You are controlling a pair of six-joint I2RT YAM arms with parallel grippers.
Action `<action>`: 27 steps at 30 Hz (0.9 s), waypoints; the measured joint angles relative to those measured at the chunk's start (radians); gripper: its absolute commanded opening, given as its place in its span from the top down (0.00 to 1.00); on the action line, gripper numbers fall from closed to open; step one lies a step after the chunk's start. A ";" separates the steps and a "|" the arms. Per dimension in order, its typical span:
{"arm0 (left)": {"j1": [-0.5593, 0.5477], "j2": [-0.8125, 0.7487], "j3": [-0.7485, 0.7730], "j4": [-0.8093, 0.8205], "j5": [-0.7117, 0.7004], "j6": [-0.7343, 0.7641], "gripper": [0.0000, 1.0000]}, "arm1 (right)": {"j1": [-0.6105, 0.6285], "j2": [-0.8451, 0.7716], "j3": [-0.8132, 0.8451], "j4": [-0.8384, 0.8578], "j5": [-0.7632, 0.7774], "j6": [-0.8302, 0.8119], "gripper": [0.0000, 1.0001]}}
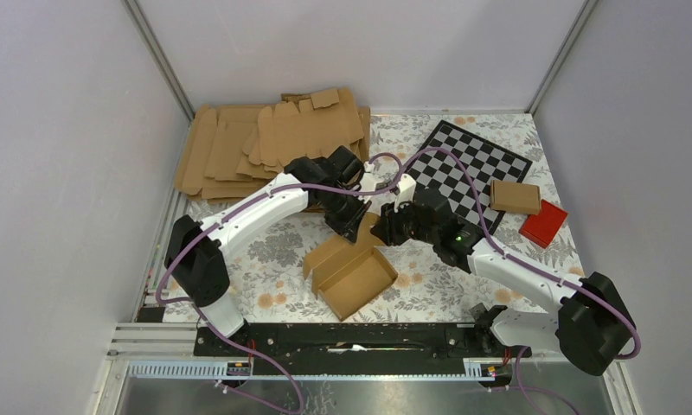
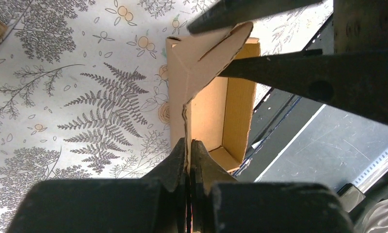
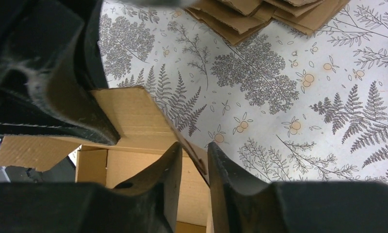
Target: Fold the paper box
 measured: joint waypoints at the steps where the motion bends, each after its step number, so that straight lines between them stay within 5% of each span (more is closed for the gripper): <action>1: 0.000 0.002 0.005 0.000 -0.005 0.000 1.00 | 0.000 -0.001 0.002 -0.002 -0.003 0.004 0.76; 4: 0.000 0.018 0.024 0.000 -0.012 -0.001 1.00 | 0.000 -0.002 0.012 -0.016 -0.014 0.013 0.79; 6: 0.001 0.030 0.039 0.000 -0.014 -0.002 0.95 | -0.002 -0.002 0.021 -0.039 -0.019 0.015 0.92; 12: 0.002 0.045 0.058 0.016 -0.030 -0.016 0.48 | -0.002 -0.002 0.050 -0.122 0.030 0.040 1.00; 17: 0.006 0.027 0.048 0.079 -0.101 -0.061 0.27 | -0.001 -0.038 0.045 -0.173 0.175 0.064 1.00; 23: 0.143 -0.183 -0.122 0.198 -0.174 -0.143 0.15 | -0.001 -0.137 0.025 -0.187 0.336 0.065 1.00; 27: 0.244 -0.317 -0.195 0.238 -0.208 -0.183 0.21 | -0.001 -0.153 0.024 -0.193 0.411 0.066 1.00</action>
